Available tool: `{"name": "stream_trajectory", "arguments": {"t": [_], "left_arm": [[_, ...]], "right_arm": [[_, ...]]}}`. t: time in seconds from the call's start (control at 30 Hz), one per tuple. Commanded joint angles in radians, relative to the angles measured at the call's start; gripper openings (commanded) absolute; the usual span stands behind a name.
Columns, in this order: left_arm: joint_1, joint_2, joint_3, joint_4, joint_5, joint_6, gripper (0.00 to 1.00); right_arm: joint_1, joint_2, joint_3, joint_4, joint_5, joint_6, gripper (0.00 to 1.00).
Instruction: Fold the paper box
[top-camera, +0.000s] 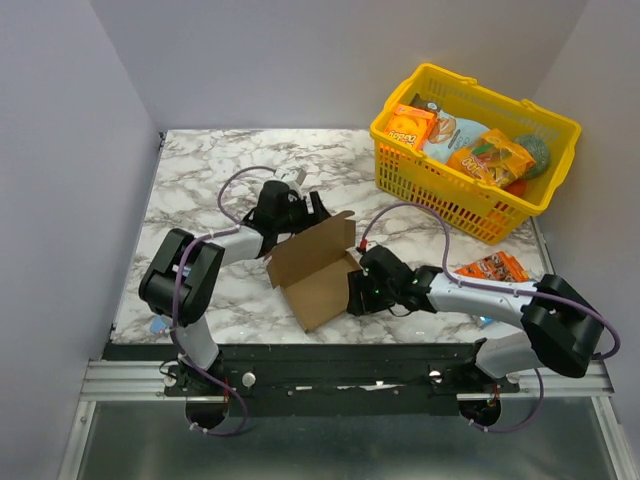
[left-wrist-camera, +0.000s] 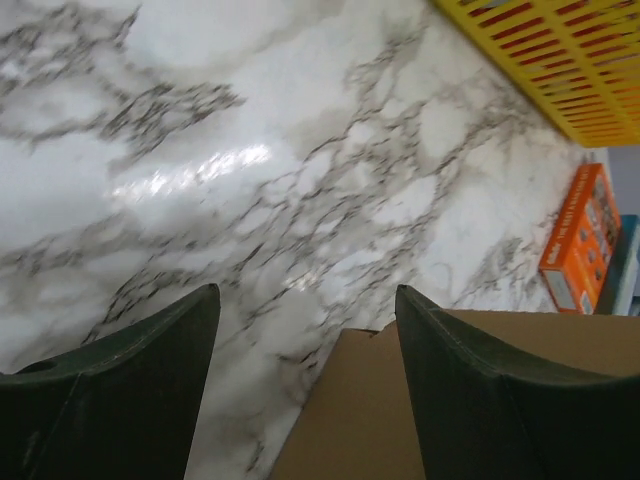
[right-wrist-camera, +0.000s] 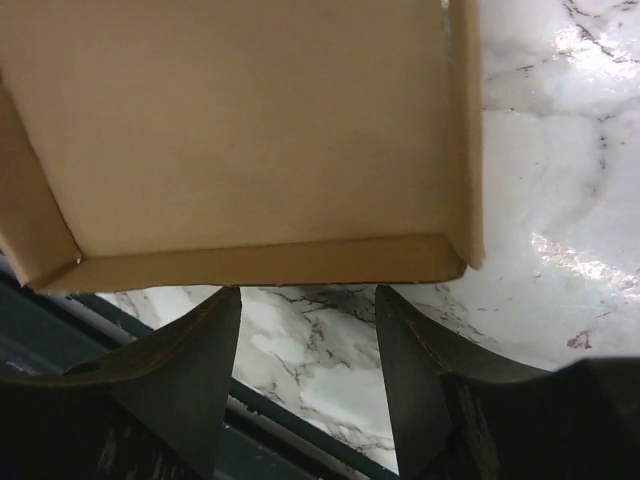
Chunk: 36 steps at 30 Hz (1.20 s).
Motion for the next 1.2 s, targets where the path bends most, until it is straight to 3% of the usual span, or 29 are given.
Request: {"name": "stream_trajectory", "arguments": {"t": [0.0, 0.23, 0.3, 0.53, 0.67, 0.93, 1.17], "left_arm": [[0.017, -0.017, 0.139, -0.055, -0.002, 0.121, 0.82], [0.152, -0.228, 0.111, -0.218, -0.205, 0.134, 0.86], [0.155, -0.334, 0.074, -0.252, -0.233, 0.146, 0.87], [0.156, -0.653, -0.038, -0.442, -0.259, 0.160, 0.89], [0.156, -0.834, -0.086, -0.562, -0.214, 0.196, 0.91], [0.156, -1.006, -0.118, -0.754, 0.042, 0.235, 0.92], [0.155, -1.057, -0.116, -0.875, 0.025, 0.243, 0.91]], "right_arm": [[0.000, -0.109, 0.027, -0.060, 0.056, 0.010, 0.66], [-0.071, -0.238, 0.099, -0.092, 0.097, -0.161, 0.77], [-0.168, -0.247, 0.110, -0.028, -0.005, -0.236, 0.77], [-0.326, -0.182, 0.197, 0.130, -0.261, -0.498, 0.78], [-0.420, -0.067, 0.248, 0.188, -0.435, -0.595, 0.72], [-0.440, 0.064, 0.318, 0.237, -0.480, -0.737, 0.68], [-0.441, 0.144, 0.340, 0.323, -0.567, -0.754, 0.68]]}}
